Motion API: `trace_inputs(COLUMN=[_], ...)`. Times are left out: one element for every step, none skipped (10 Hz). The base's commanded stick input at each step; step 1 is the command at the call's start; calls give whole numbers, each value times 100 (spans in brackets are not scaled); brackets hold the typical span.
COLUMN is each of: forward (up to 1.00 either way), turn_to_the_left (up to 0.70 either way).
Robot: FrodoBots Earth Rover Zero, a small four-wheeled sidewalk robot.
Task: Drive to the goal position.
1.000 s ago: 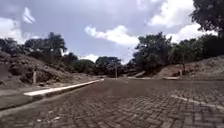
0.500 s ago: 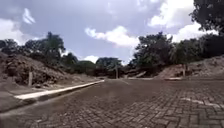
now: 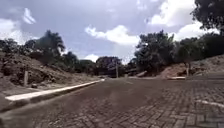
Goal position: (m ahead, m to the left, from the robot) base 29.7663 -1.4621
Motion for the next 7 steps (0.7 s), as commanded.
trace_inputs(forward=[70,70,70,70,70,70,70], turn_to_the_left=[0,0,0,0,0,0,0])
